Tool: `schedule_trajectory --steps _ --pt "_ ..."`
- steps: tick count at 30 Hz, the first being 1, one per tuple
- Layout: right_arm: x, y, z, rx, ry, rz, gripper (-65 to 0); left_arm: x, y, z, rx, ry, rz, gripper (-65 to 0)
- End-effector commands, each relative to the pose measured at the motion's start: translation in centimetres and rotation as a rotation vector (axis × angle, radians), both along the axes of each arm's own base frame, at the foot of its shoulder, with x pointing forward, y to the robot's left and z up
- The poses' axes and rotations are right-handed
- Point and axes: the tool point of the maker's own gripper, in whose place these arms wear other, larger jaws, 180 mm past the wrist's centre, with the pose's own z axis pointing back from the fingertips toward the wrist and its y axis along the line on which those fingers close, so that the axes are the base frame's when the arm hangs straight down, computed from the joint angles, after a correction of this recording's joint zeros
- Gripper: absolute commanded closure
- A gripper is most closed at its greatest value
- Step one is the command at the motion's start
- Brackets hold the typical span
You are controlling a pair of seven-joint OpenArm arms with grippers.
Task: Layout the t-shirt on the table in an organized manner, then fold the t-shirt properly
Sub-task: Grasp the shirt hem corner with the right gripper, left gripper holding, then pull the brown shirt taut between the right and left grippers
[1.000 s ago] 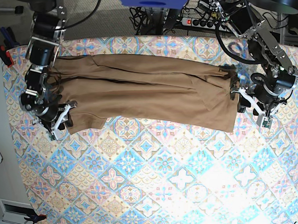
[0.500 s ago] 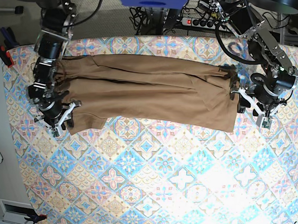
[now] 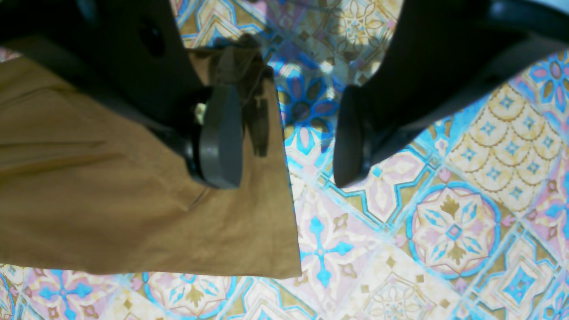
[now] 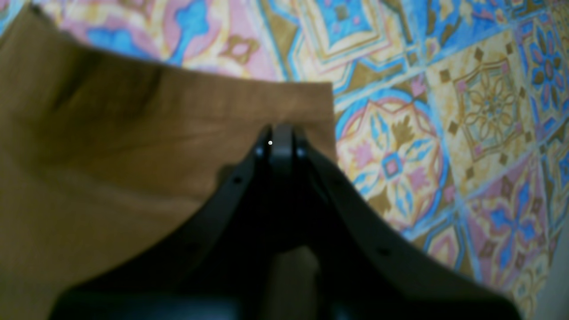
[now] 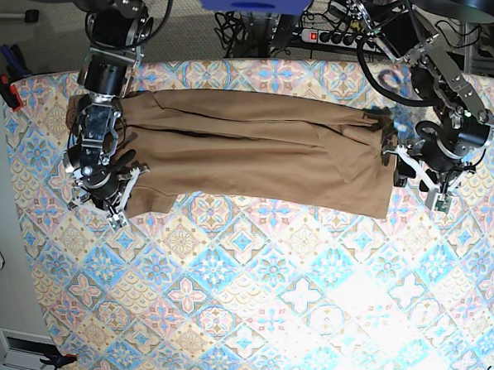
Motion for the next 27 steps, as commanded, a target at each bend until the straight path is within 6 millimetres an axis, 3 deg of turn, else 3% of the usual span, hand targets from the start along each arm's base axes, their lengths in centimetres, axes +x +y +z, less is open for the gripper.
schedule_trajectory --steps 1,4,6,12,18,27 --pt "-4.6 -1.2 -3.1 -0.116 0.230 0.030 0.0 0.8 0.2 1.3 0.008 -0.053 -0.004 -31.9" --pt "-2.9 -1.7 -0.3 -0.149 0.141 0.025 0.0 0.8 0.2 1.3 0.008 -0.053 -0.004 -31.9" --pt "-2.8 -2.1 1.1 -0.168 0.094 0.019 0.0 0.8 0.2 1.3 0.008 -0.053 -0.004 -31.9" --pt "-1.8 0.0 5.0 -0.157 -0.042 0.006 0.0 0.8 0.0 1.3 0.006 -0.053 -0.008 -31.9" --pt "-1.9 -0.9 5.8 -0.141 -0.069 -0.053 -0.5 0.8 -0.1 1.3 0.003 -0.053 -0.008 -31.9" --pt "-2.6 -3.5 6.0 -0.125 -0.080 -0.141 -29.5 0.8 -0.2 1.3 0.000 -0.054 -0.008 -31.9"
